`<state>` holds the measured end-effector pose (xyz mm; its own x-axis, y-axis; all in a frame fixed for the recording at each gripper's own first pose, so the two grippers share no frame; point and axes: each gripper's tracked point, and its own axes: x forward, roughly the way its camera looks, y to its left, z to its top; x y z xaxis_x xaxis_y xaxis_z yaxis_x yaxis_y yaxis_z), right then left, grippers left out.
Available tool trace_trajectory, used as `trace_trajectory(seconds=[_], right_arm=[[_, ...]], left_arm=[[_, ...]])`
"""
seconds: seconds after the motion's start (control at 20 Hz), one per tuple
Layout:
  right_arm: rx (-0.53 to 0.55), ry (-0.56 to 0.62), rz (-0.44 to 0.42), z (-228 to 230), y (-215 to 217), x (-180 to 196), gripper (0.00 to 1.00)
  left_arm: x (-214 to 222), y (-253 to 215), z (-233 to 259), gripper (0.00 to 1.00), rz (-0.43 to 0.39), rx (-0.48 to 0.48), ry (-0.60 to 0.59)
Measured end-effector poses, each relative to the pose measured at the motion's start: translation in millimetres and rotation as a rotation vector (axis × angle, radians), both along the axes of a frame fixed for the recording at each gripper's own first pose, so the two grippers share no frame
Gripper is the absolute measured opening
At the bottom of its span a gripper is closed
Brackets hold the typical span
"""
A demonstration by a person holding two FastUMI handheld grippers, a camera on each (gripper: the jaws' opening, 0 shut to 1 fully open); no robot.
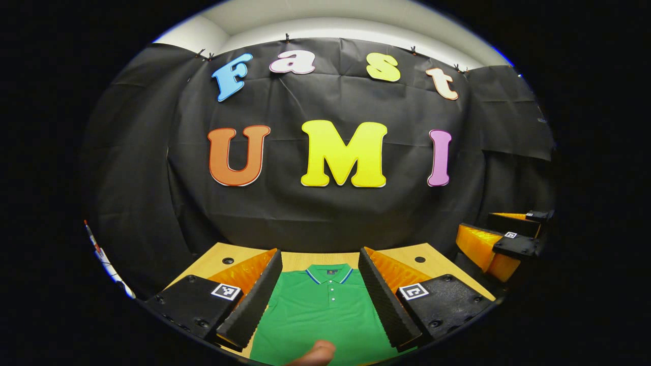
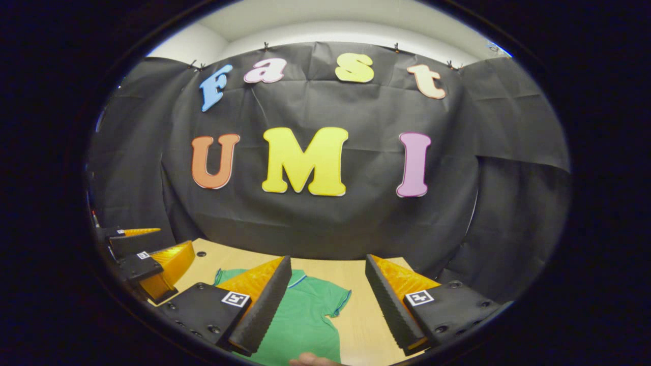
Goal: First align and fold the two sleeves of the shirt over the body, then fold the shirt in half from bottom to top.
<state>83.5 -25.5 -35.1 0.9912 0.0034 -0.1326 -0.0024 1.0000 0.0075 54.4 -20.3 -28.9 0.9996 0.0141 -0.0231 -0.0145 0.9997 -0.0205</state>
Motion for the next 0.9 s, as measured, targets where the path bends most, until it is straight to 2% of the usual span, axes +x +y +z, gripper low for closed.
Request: trace_trajectory(seconds=[0.1,0.45,0.65,0.9], right_arm=[[0.007,0.035,-0.021,-20.3,-8.9,20.4,0.95],[-0.006,0.155,-0.061,-98.2,-30.0,104.2,0.95],[0.046,0.29,-0.052,-157.3,-33.3,147.3,0.95],[0.115,0.461,-0.09,-238.9,-44.3,193.7,0.93]], left_arm=[[3.7,3.2,-4.4,0.97,0.013,0.018,0.002],[11.6,3.9,-25.9,0.97,0.05,0.035,0.04],[15.9,-0.4,-31.6,0.97,0.084,0.025,0.063],[15.3,3.5,-52.1,0.97,0.141,0.044,0.12]])
